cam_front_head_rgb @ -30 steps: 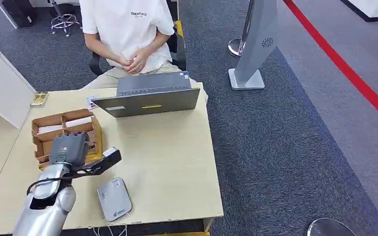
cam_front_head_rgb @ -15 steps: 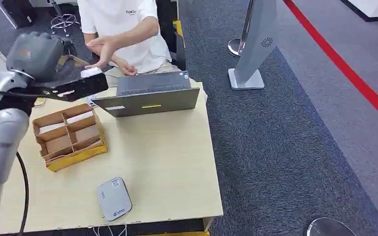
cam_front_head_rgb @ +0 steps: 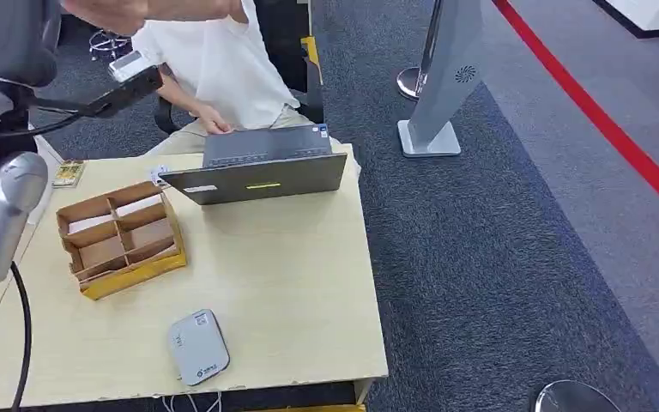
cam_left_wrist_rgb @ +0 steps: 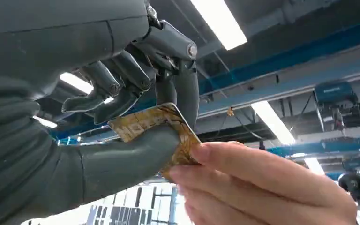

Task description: Pass the card to the sensor for recognition and then transmit it.

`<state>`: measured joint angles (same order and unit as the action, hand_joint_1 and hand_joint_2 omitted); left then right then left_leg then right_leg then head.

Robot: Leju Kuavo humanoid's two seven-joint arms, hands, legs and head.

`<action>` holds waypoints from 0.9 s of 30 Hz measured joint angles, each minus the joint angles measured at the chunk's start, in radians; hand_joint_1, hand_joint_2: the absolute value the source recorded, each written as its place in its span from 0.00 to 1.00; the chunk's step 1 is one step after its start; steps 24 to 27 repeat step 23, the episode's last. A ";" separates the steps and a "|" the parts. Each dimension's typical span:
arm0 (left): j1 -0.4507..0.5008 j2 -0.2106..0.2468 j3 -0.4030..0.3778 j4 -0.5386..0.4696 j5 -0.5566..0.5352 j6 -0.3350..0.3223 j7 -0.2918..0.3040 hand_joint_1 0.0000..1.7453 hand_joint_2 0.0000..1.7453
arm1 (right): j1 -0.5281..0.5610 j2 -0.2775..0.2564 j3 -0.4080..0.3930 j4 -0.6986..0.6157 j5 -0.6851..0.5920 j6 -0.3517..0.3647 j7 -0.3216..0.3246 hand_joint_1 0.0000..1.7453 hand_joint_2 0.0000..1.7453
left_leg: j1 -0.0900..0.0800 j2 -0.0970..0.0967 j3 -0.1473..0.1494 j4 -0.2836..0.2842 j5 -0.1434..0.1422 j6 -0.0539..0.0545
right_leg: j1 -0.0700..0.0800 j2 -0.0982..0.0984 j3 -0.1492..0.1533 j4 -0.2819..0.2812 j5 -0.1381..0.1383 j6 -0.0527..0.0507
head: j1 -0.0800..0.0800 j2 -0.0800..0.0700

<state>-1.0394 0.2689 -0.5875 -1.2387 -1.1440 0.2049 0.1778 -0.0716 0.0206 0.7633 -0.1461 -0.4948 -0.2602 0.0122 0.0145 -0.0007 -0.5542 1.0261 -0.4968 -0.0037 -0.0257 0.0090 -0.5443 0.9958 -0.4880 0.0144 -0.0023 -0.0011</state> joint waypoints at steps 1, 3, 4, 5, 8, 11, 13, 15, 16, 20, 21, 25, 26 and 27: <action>0.010 0.000 0.005 0.010 -0.003 0.000 -0.005 1.00 1.00 | 0.000 0.000 0.004 0.000 0.001 0.001 0.000 0.00 1.00 | 0.000 0.000 0.000 0.000 0.000 0.000 | 0.000 0.000 0.000 0.000 0.000 0.000 | 0.000 0.000; 0.024 0.000 0.013 0.026 -0.010 -0.003 -0.008 1.00 1.00 | 0.000 0.000 0.009 0.000 0.001 0.004 0.000 0.00 1.00 | 0.000 0.000 0.000 0.000 0.000 0.000 | 0.000 0.000 0.000 0.000 0.000 0.000 | 0.000 0.000; 0.028 0.000 0.015 0.032 -0.015 -0.011 -0.008 1.00 1.00 | 0.000 0.000 0.013 0.000 0.001 0.005 0.000 0.00 1.00 | 0.000 0.000 0.000 0.000 0.000 0.000 | 0.000 0.000 0.000 0.000 0.000 0.000 | 0.000 0.000; 0.034 0.000 0.017 0.037 -0.017 -0.018 -0.008 1.00 1.00 | 0.000 0.000 0.016 0.000 0.001 0.004 0.002 0.00 1.00 | 0.000 0.000 -0.001 0.000 0.000 0.000 | 0.000 0.000 0.000 0.000 0.000 0.000 | 0.000 0.000; 0.055 0.002 0.032 0.048 -0.019 -0.025 -0.011 1.00 1.00 | 0.000 0.000 0.020 0.000 0.001 0.003 0.004 0.00 1.00 | 0.000 0.001 -0.001 0.000 0.000 0.000 | 0.000 0.001 -0.001 0.000 0.001 -0.001 | 0.000 0.000; 0.069 0.002 0.049 0.056 -0.019 -0.029 -0.023 0.00 1.00 | 0.001 0.000 0.021 0.000 -0.002 0.002 0.005 0.00 1.00 | 0.000 0.002 -0.002 0.000 0.000 0.000 | 0.000 0.003 -0.003 0.000 0.001 -0.001 | 0.000 0.000; 0.072 0.000 0.061 0.056 -0.016 -0.031 -0.032 0.00 1.00 | 0.001 0.000 0.021 0.000 -0.005 0.000 0.004 0.00 1.00 | 0.000 0.001 -0.002 0.000 0.000 0.001 | 0.000 0.002 -0.003 0.000 0.001 -0.001 | 0.001 0.000; 0.075 -0.002 0.072 0.056 -0.013 -0.026 -0.036 0.00 1.00 | 0.000 0.000 0.023 0.000 -0.008 0.000 0.002 0.00 1.00 | 0.000 0.001 -0.002 0.000 0.000 0.000 | 0.000 0.001 -0.003 0.000 0.000 -0.001 | 0.000 0.000; 0.079 -0.003 0.078 0.055 -0.013 -0.021 -0.037 0.00 1.00 | -0.001 0.000 0.023 0.000 -0.008 0.000 0.001 0.00 1.00 | 0.000 0.001 -0.002 0.000 0.000 0.000 | 0.000 0.001 -0.003 0.000 0.000 -0.001 | 0.000 0.000; 0.092 -0.003 0.097 0.050 -0.017 -0.008 -0.040 0.00 1.00 | -0.001 0.000 0.028 0.000 -0.009 -0.003 0.001 0.00 1.00 | 0.000 0.001 -0.002 0.000 0.000 0.000 | 0.000 0.001 -0.002 0.000 0.001 -0.001 | 0.000 0.000; 0.096 -0.003 0.102 0.047 -0.019 -0.006 -0.041 0.00 1.00 | -0.001 0.000 0.029 0.000 -0.010 -0.005 0.000 0.00 1.00 | 0.000 0.001 -0.002 0.000 0.000 0.000 | 0.000 0.001 -0.002 0.000 0.001 -0.001 | 0.000 0.000; 0.102 -0.002 0.113 0.044 -0.021 -0.005 -0.044 0.00 1.00 | -0.001 0.000 0.030 0.000 -0.011 -0.007 0.000 0.00 1.00 | 0.000 0.001 -0.002 0.000 0.001 0.000 | 0.000 0.001 -0.002 0.000 0.001 -0.001 | 0.000 0.000; 0.102 -0.002 0.113 0.044 -0.021 -0.005 -0.044 0.00 1.00 | -0.001 0.000 0.030 0.000 -0.011 -0.007 0.000 0.00 1.00 | 0.000 0.001 -0.002 0.000 0.001 0.000 | 0.000 0.001 -0.002 0.000 0.001 -0.001 | 0.000 0.000; 0.102 -0.002 0.113 0.044 -0.021 -0.005 -0.044 0.00 1.00 | -0.001 0.000 0.030 0.000 -0.011 -0.007 0.000 0.00 1.00 | 0.000 0.001 -0.002 0.000 0.001 0.000 | 0.000 0.001 -0.002 0.000 0.001 -0.001 | 0.000 0.000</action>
